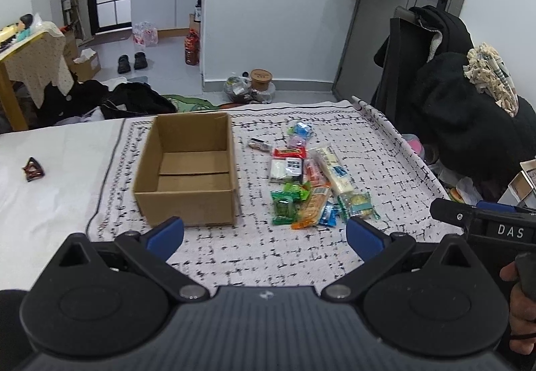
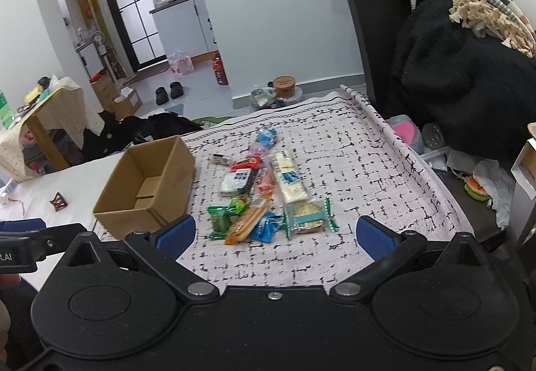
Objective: Organize snacks
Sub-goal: 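Move both tools toward the pile of wrapped snacks beside the box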
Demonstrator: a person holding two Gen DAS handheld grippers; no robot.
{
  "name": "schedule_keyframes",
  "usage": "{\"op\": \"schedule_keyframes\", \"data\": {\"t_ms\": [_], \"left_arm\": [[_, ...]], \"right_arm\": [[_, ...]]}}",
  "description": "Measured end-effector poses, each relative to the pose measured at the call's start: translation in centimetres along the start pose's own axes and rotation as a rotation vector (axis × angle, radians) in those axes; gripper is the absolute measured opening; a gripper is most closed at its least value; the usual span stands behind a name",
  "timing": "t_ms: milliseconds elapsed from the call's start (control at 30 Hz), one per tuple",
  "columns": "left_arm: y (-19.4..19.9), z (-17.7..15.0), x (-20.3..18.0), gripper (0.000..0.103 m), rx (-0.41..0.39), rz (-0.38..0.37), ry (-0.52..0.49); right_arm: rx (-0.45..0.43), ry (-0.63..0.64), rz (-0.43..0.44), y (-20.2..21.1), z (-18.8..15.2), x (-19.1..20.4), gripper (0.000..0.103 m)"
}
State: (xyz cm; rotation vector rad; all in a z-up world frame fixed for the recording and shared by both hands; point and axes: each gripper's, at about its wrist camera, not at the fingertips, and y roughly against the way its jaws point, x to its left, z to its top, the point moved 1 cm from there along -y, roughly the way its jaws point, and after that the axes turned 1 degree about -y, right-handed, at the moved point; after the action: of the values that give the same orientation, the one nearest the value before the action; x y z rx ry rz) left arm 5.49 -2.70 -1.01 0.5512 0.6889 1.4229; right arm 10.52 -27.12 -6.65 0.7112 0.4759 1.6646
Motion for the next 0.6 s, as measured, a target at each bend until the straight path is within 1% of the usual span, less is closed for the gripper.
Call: {"op": "schedule_keyframes", "data": {"t_ms": [167, 333, 600], "left_arm": [[-2.1, 0.6, -1.0, 0.102, 0.01, -0.03, 0.0], [-4.2, 1.3, -1.4, 0.102, 0.024, -0.049, 0.031], [-7.7, 2.1, -1.9, 0.101, 0.063, -0.036, 0.059]], "right_arm": [[0.013, -0.016, -0.01, -1.6, 0.3, -1.0, 0.103], [0.023, -0.048, -0.02, -3.3, 0.6, -2.0, 0.103], [0.044, -0.096, -0.044, -6.4, 1.0, -3.7, 0.103]]}}
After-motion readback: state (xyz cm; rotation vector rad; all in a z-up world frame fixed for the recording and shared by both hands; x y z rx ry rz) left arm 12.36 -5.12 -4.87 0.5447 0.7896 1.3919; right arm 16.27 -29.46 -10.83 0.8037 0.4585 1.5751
